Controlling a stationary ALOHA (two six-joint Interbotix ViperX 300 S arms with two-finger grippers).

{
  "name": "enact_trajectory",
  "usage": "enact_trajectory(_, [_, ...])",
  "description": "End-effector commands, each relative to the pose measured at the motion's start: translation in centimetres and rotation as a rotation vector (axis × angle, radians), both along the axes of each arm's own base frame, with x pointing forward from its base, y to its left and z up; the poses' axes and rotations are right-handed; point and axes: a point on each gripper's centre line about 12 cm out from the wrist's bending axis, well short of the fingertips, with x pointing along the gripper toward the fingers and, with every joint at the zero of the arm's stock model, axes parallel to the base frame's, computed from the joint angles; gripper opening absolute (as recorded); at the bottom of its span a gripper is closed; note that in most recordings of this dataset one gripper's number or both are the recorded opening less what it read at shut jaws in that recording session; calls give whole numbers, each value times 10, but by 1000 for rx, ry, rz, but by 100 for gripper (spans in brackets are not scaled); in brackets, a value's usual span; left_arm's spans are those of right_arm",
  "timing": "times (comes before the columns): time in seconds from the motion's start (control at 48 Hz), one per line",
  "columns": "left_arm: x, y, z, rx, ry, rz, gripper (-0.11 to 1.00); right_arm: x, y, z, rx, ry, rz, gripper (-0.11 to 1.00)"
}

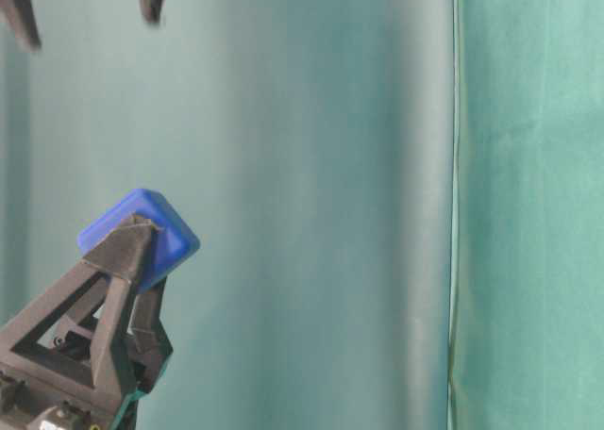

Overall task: Handover the blue block to the right arm after grasping it with the left arm, then place it in the designated position.
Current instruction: 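Move the right gripper to the cube held by the left gripper, then close the right gripper on the cube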

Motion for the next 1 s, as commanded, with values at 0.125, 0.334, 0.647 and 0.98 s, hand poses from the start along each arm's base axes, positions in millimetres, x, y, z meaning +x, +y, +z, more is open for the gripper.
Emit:
enact_trajectory(0.125, [-3, 1, 13, -1, -40, 2, 47, 43, -7, 15, 3, -6, -13, 90])
enact_trajectory(0.334, [-3, 1, 13, -3, -40, 4, 47, 78, -5, 13, 6, -2, 17, 90])
enact_trajectory(0.647, [-2, 1, 13, -3, -41, 2, 47, 107, -6, 13, -12, -3, 25, 90])
enact_trajectory(0.98, [-3, 1, 13, -3, -40, 2, 47, 110, -6, 12, -13, 1, 21, 90])
